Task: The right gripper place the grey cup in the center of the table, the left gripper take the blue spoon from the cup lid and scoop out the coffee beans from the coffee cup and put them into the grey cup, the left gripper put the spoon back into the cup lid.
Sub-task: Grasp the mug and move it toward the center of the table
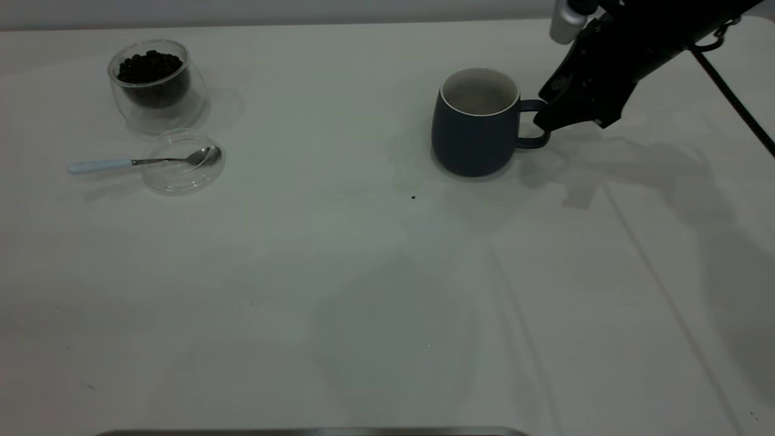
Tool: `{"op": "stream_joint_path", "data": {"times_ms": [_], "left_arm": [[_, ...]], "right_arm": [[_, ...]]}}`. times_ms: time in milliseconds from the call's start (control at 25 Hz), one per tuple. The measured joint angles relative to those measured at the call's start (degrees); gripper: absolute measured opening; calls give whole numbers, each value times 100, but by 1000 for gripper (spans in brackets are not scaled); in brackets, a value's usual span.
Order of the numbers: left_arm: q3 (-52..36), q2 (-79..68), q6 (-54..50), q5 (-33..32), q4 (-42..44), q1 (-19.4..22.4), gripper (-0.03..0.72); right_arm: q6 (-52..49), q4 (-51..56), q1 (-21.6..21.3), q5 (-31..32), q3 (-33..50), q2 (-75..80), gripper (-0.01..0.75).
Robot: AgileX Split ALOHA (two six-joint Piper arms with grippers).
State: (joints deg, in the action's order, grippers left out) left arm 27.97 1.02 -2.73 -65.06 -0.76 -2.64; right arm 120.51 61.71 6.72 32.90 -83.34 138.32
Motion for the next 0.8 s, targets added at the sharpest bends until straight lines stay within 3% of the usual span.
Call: {"op": "stream_joint_path", "data": {"times_ms": [800], "left_arm": [[0,0,13,0,0,0,319]], "right_arm": [[0,-81,930,-396,-290,323,364]]}}
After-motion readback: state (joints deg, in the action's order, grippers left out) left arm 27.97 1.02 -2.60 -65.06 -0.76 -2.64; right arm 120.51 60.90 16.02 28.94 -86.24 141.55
